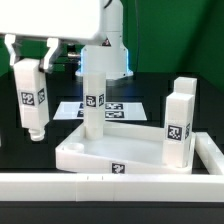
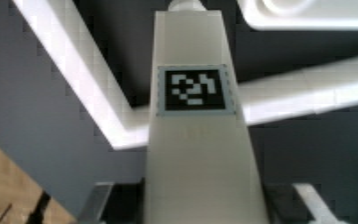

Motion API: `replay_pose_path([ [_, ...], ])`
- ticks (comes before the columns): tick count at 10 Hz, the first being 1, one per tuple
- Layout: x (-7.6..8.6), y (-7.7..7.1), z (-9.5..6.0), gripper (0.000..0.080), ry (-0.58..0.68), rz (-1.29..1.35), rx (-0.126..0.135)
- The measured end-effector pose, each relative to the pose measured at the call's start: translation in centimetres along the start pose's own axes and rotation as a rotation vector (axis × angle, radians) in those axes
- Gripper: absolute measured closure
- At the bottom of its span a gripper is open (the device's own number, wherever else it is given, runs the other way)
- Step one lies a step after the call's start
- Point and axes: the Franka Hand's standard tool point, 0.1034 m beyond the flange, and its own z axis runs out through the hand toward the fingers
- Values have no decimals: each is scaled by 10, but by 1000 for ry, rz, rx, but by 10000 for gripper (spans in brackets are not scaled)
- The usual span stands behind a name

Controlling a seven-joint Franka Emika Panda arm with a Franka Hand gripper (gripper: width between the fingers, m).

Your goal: Assemble desk

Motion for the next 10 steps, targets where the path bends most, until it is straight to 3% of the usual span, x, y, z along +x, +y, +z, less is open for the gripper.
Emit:
replay_pose_path([
  [1,0,-7,-2,509,45,8,1],
  [4,-3,-10,-1,509,38,16,3],
  [6,-8,-45,-6,509,42,44,33],
  [8,-7,-64,-8,509,27,16,49],
  [10,-8,-58,-1,509,24,-2,35],
])
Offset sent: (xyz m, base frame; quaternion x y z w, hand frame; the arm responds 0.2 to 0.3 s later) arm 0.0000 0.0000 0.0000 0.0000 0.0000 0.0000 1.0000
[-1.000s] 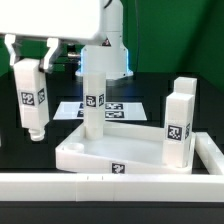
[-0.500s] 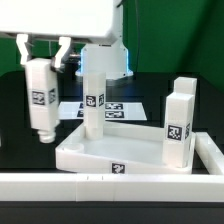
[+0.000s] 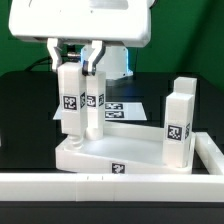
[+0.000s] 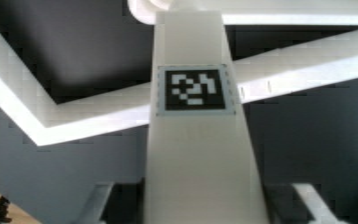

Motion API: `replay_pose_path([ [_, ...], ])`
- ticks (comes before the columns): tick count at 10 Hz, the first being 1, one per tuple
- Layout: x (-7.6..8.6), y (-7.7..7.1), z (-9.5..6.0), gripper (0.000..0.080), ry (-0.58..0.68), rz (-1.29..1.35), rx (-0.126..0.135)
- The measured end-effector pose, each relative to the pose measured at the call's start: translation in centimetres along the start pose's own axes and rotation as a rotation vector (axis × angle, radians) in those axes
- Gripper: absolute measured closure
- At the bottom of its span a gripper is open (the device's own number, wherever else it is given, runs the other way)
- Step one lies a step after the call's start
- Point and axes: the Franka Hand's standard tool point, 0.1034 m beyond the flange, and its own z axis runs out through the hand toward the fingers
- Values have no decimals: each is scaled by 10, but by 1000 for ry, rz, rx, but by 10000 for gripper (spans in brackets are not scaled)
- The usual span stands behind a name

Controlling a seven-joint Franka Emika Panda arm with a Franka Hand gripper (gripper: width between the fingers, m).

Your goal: Assemble desk

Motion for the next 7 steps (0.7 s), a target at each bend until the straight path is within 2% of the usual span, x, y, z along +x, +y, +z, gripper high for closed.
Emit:
replay_pose_path([
  [2,-2,0,0,509,1,-2,-1],
  [4,-15,-2,-2,509,6,-12,0],
  [6,-13,11,-1,509,5,-24,-9],
  [7,-14,9,-1,509,5,-22,-7],
])
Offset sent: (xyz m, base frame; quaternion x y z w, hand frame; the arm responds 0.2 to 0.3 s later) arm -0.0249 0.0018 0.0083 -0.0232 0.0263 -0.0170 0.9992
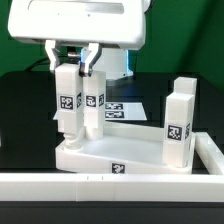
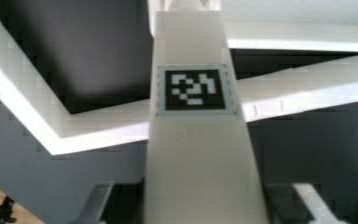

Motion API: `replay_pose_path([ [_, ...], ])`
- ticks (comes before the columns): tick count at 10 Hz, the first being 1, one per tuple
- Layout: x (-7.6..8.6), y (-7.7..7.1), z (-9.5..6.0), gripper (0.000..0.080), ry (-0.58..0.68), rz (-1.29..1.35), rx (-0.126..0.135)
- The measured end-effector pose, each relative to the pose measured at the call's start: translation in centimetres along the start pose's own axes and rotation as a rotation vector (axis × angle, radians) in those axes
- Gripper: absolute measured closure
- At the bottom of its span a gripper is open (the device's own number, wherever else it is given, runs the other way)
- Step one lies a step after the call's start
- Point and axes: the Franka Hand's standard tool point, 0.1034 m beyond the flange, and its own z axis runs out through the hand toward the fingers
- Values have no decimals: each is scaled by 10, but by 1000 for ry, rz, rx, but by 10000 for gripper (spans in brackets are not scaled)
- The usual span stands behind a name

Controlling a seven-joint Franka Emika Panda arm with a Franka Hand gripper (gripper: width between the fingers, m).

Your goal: Assemble desk

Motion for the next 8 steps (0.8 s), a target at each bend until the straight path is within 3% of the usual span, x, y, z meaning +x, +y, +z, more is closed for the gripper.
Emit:
replay_pose_path([
  [8,-4,-3,4,509,-8,-11,-3],
])
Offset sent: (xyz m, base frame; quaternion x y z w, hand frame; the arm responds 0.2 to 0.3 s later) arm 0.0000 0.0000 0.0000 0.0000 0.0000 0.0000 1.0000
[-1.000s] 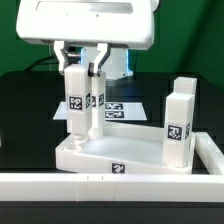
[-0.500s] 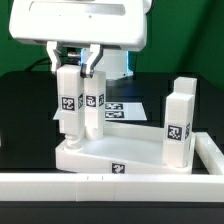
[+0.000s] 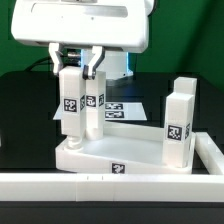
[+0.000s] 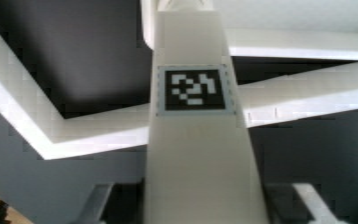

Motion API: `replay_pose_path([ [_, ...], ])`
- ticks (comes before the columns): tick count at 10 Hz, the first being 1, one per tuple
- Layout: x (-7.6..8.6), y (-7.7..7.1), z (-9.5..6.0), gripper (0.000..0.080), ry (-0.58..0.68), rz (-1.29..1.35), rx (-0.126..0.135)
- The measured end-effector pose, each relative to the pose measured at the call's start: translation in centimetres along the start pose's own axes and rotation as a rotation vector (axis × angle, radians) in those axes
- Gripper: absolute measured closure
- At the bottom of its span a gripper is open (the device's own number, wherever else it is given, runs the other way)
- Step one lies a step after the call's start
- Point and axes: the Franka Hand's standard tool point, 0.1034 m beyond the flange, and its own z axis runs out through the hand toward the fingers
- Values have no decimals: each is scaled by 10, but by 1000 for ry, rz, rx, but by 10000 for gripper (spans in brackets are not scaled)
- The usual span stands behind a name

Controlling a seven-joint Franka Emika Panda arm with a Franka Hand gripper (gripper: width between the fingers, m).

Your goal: Assemble desk

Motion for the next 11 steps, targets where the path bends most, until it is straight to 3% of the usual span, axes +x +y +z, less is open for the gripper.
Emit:
replay_pose_path([
  [7,-10,3,12,509,-20,-12,-17],
  [11,-10,1,12,509,37,-26,-26],
])
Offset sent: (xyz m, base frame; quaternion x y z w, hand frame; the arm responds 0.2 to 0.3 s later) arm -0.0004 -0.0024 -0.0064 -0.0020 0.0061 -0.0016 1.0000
